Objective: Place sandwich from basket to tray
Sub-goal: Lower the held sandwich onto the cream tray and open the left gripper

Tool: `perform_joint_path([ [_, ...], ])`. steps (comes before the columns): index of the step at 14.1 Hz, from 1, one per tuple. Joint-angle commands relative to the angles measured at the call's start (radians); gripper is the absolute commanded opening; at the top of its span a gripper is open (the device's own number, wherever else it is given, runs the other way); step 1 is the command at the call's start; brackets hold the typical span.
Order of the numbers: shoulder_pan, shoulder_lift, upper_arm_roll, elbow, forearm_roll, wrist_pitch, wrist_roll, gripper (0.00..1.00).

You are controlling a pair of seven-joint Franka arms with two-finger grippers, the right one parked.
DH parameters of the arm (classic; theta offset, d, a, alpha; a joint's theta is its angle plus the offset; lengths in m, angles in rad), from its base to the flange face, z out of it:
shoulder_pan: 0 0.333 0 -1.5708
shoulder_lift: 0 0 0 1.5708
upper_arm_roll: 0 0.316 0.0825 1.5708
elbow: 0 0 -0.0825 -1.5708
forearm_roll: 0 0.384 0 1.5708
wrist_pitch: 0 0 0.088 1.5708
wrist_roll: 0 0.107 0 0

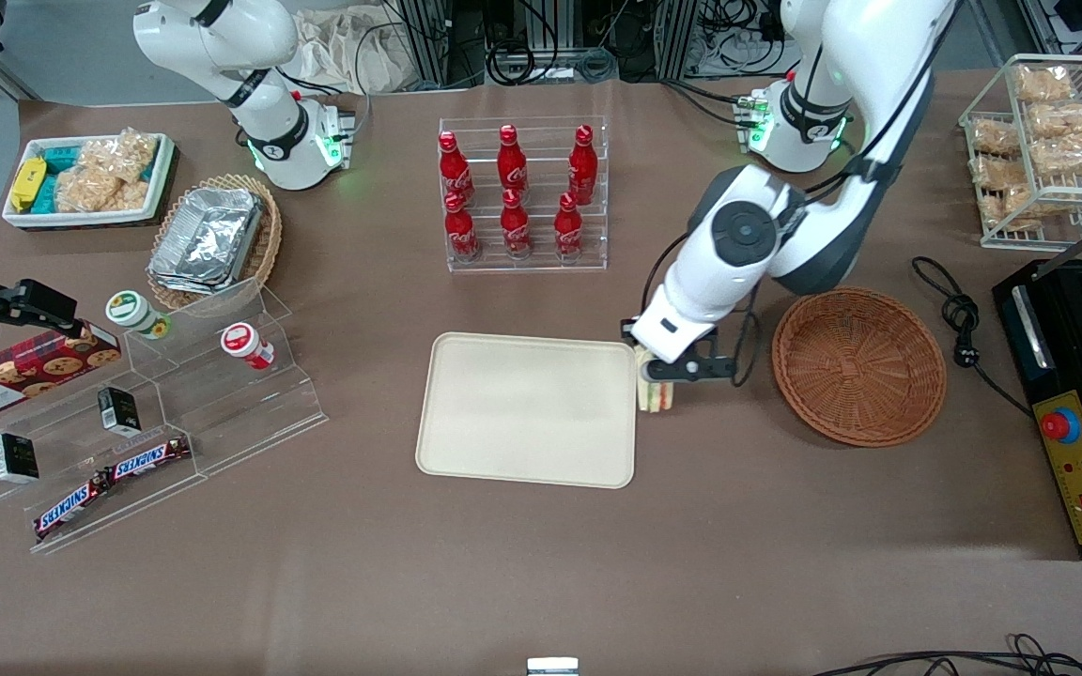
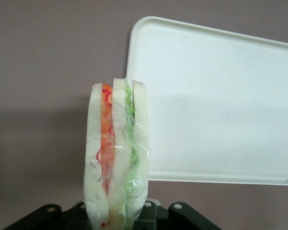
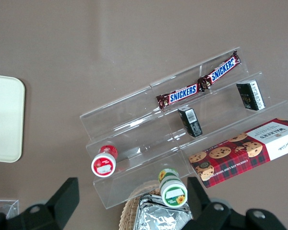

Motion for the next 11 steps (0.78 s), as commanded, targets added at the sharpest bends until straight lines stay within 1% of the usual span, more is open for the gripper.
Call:
perform_joint_path([
  [1,-0.033,0.106,0.001,0.054,0.074,0.1,-0.001,0.0],
  [5,-0.07,0.256,0.006,0.158,0.201,0.139,-0.028,0.0],
  [9,-0.072,0.319,0.006,0.182,0.281,0.146,-0.047,0.0],
  [10,-0.072,0.325,0.007,0.185,0.283,0.146,-0.065,0.09],
  [11,-0.072,0.328,0.009,0.189,0.292,0.146,-0.094,0.26],
])
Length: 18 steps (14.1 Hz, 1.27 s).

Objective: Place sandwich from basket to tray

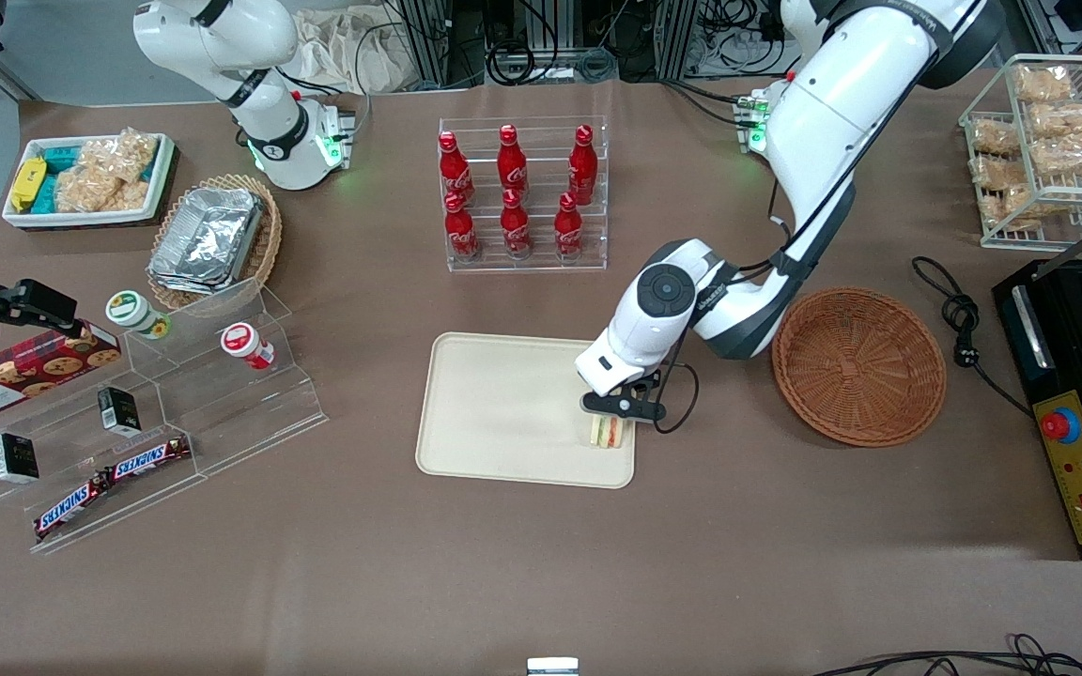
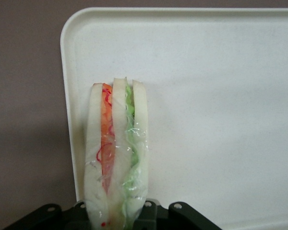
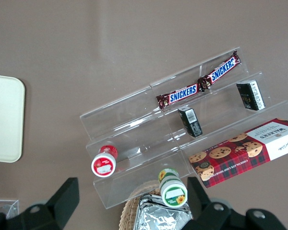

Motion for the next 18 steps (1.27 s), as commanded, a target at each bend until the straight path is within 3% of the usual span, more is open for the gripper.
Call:
perform_joint_path([
  [1,-0.014,0.013,0.008,0.036,0.062,0.0,-0.09,0.62],
  [2,-0.012,0.007,0.008,0.036,0.09,-0.001,-0.131,0.99],
  [6,0.005,-0.14,0.008,0.027,0.093,-0.035,-0.245,1.0],
  [8,0.057,-0.216,0.002,0.035,0.082,-0.137,-0.242,1.0],
  [11,0.109,-0.325,0.002,0.056,-0.017,-0.203,-0.218,1.0],
  [15,0.184,-0.365,0.005,0.225,-0.186,-0.549,0.013,1.0],
  [18,0.253,-0.431,0.01,0.285,-0.249,-0.775,0.155,1.0],
])
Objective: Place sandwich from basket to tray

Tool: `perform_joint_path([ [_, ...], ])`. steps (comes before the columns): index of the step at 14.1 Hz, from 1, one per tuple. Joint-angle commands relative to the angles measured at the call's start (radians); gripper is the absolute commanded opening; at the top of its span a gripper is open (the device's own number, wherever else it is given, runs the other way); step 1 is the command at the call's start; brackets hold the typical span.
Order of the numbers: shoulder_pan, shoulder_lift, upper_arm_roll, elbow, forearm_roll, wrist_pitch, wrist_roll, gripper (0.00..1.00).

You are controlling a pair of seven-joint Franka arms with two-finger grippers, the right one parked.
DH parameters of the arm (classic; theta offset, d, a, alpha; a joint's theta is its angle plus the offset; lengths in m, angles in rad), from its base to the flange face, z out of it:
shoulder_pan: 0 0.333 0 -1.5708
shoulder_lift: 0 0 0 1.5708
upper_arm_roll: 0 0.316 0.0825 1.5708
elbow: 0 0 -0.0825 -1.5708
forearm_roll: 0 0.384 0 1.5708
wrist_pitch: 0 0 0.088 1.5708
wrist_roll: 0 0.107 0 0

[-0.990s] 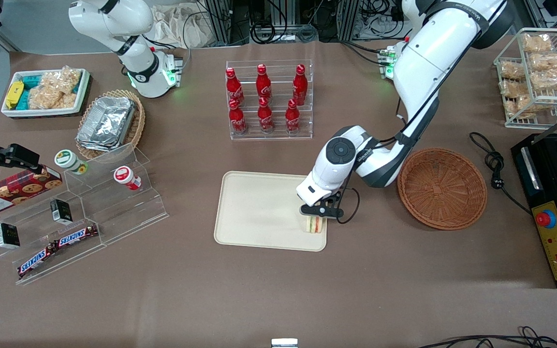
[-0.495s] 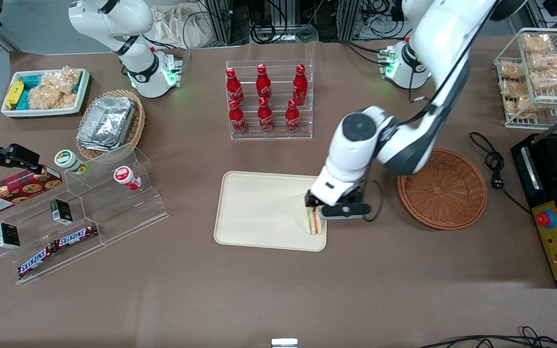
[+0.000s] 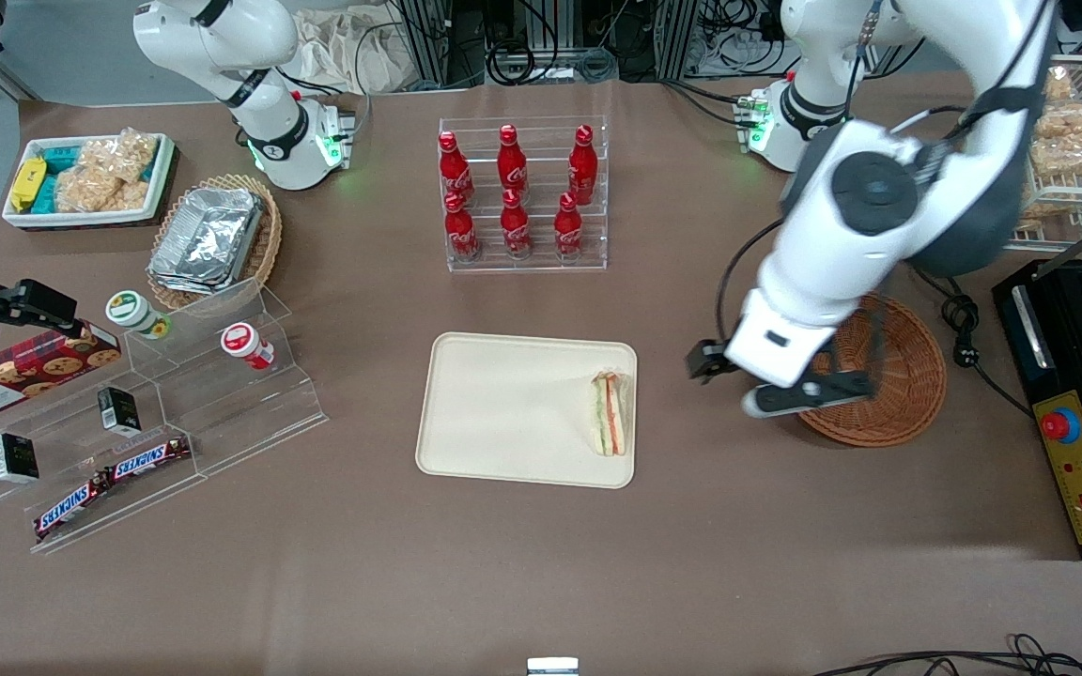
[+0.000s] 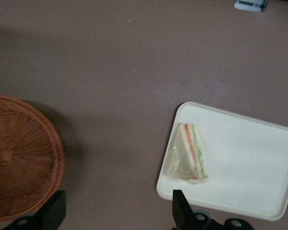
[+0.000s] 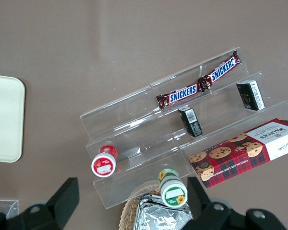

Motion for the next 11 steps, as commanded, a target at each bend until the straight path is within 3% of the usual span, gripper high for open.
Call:
perform_joint_path([
  [1,0.059,-0.075,0.004,0.031,-0.058,-0.159,0.109,1.0],
  [4,0.054,-0.205,0.152,0.005,-0.132,-0.298,0.234,1.0],
  [6,0.054,-0.276,0.228,-0.031,-0.141,-0.362,0.325,1.0],
  [11,0.062,-0.285,0.248,-0.026,-0.141,-0.366,0.379,1.0],
])
